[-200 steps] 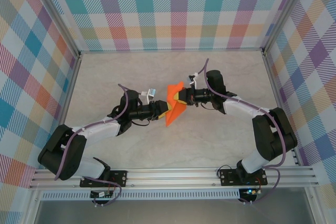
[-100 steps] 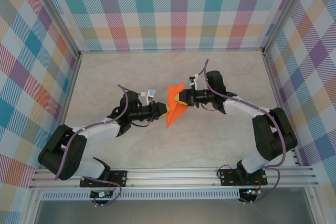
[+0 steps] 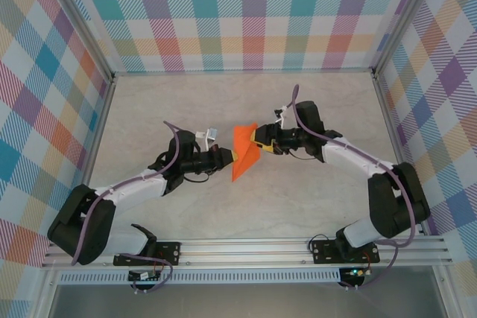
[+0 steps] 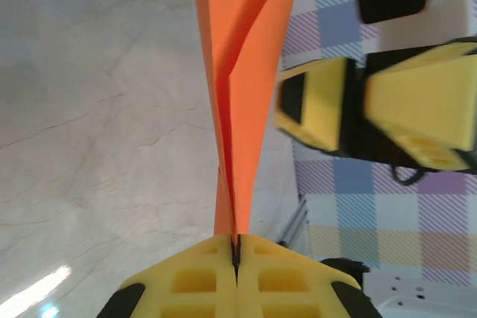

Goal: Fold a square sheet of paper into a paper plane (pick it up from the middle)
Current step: Turn over the paper at the center of the table.

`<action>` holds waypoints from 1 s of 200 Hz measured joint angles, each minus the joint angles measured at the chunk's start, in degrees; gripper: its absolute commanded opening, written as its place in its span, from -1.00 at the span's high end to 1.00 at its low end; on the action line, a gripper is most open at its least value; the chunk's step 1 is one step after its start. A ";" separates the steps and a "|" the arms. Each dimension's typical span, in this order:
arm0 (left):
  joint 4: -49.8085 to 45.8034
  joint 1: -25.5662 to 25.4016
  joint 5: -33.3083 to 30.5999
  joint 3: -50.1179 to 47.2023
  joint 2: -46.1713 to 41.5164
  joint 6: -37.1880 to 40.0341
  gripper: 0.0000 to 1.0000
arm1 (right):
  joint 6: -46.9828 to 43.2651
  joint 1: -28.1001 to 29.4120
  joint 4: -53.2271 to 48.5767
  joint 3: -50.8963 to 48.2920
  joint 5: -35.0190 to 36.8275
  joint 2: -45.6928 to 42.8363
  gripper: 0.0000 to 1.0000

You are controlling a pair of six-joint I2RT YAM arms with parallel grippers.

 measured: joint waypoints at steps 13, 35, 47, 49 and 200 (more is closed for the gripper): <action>-6.62 0.00 -2.67 1.14 -1.99 2.43 0.92 | -1.46 0.00 -3.06 -0.02 4.63 -3.21 -0.32; -20.06 0.00 -9.46 5.86 -5.53 7.82 0.93 | -3.50 0.00 -7.30 -0.63 12.39 -8.20 -0.54; -27.39 -0.02 -14.03 9.16 -7.28 10.54 0.92 | -4.61 0.00 -8.90 -1.44 16.26 -10.49 -0.65; -28.59 -0.02 -14.82 9.77 -7.58 11.23 0.93 | -4.52 0.00 -9.11 -1.64 16.85 -10.91 -0.67; -68.83 -12.41 -66.20 31.95 15.63 22.80 0.84 | -8.63 -0.04 -16.11 -7.32 33.16 -17.29 -0.79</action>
